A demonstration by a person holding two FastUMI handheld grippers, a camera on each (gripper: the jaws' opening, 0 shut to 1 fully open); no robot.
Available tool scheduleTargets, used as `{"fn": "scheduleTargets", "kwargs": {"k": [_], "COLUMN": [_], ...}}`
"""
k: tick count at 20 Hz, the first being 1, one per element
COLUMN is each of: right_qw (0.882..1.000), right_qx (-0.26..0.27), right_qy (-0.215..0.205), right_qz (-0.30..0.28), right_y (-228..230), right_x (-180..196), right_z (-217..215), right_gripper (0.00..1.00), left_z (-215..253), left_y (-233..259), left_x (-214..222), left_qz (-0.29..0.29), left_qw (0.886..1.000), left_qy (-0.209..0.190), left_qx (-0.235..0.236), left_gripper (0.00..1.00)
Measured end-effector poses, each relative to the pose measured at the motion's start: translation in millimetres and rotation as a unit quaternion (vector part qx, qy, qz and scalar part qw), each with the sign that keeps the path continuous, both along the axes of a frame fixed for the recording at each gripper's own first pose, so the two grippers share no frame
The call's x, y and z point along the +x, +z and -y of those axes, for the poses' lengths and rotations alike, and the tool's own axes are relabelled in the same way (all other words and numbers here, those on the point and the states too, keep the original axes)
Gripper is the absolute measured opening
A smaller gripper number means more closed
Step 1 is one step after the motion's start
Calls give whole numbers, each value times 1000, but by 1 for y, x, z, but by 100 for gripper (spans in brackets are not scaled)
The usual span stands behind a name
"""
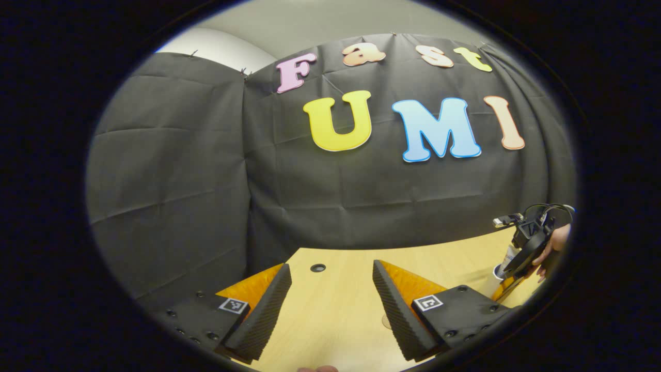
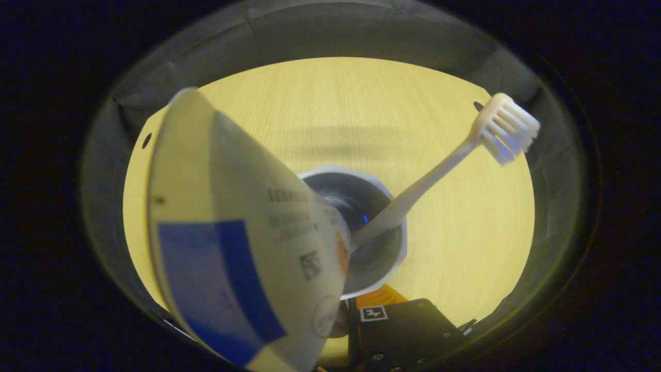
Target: Put the toothbrush and toothpaste on the desktop into the cup, then pick up the cup and place it on the coaster on the desktop.
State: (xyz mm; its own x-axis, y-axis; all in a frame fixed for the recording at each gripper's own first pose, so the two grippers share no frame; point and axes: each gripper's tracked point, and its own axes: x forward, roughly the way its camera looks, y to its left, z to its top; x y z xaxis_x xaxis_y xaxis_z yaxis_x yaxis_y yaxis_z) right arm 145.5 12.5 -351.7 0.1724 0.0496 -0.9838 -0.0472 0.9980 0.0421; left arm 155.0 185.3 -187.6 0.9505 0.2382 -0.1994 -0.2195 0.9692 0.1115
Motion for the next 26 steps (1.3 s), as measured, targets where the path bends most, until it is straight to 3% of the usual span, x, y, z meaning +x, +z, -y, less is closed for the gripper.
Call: {"fn": "scheduleTargets", "kwargs": {"k": [7, 26], "right_qw": [1000, 990], "right_qx": [1, 22], "right_qy": [24, 137], "right_qz": [14, 24], "right_y": [14, 35], "right_x": [3, -8], "right_z": [-32, -190], "right_gripper": [25, 25], "left_z": [-18, -106], "left_y": [2, 5], "left_x": [-19, -78], "left_qz": [1, 4], "left_qw": [1000, 998], "left_qy": [14, 61], "left_qx": [0, 3], "left_gripper": [100, 100]}}
